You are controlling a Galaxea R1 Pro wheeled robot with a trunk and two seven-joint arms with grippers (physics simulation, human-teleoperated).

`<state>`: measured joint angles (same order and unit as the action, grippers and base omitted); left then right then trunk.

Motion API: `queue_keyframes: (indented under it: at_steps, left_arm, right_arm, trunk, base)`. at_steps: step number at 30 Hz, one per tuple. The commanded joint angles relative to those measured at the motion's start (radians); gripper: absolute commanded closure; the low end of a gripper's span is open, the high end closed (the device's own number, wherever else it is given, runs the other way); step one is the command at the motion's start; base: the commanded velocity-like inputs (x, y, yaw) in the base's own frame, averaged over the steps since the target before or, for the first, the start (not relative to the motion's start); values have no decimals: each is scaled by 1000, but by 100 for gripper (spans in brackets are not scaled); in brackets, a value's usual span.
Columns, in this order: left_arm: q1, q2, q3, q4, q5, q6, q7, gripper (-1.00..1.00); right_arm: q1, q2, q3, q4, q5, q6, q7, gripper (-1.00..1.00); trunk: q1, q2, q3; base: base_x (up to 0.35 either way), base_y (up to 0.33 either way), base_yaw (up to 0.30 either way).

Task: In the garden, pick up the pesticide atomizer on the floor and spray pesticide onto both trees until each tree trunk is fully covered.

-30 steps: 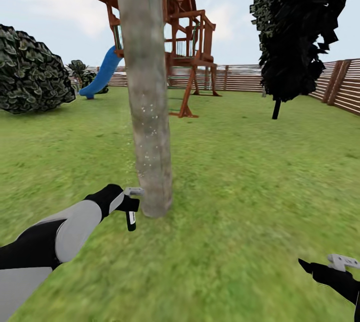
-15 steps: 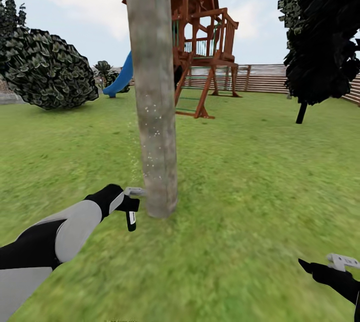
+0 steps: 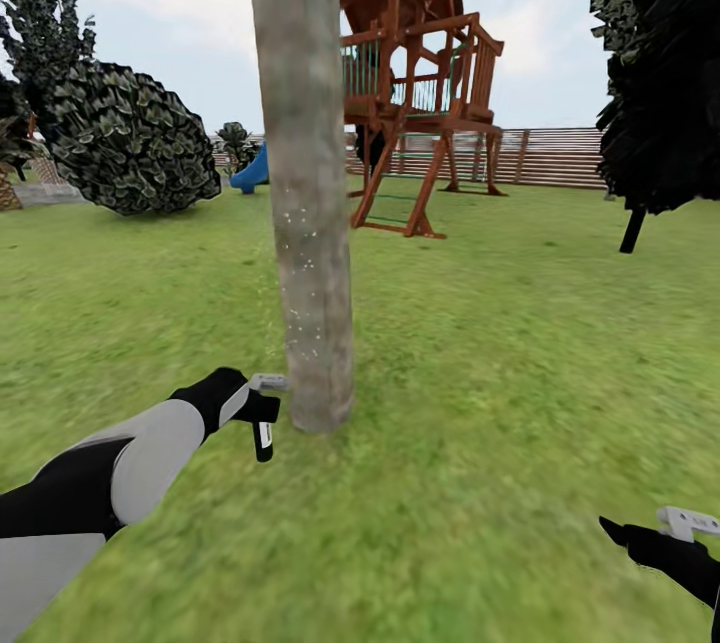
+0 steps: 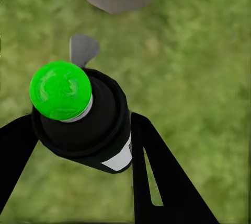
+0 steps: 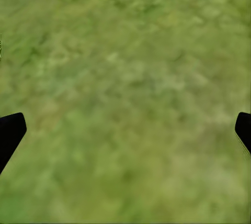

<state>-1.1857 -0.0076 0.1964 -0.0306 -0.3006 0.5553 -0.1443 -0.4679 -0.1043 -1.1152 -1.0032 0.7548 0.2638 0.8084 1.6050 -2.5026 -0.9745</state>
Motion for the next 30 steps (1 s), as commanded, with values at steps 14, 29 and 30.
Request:
queue_keyframes:
  at_steps: [14, 29, 30]
  left_arm:
    - [0, 0, 1, 0, 0, 0, 0, 100]
    - [0, 0, 1, 0, 0, 0, 0, 100]
    - [0, 0, 1, 0, 0, 0, 0, 100]
  right_arm:
    - [0, -2, 0, 0, 0, 0, 0, -100]
    - [0, 0, 0, 0, 1, 0, -1, -100]
    - [0, 0, 0, 0, 1, 0, 0, -100]
  trunk:
    - [0, 0, 0]
    - [0, 0, 0]
    - [0, 0, 0]
  base:
    - [0, -321, 109]
    - [34, -321, 238]
    - [96, -321, 256]
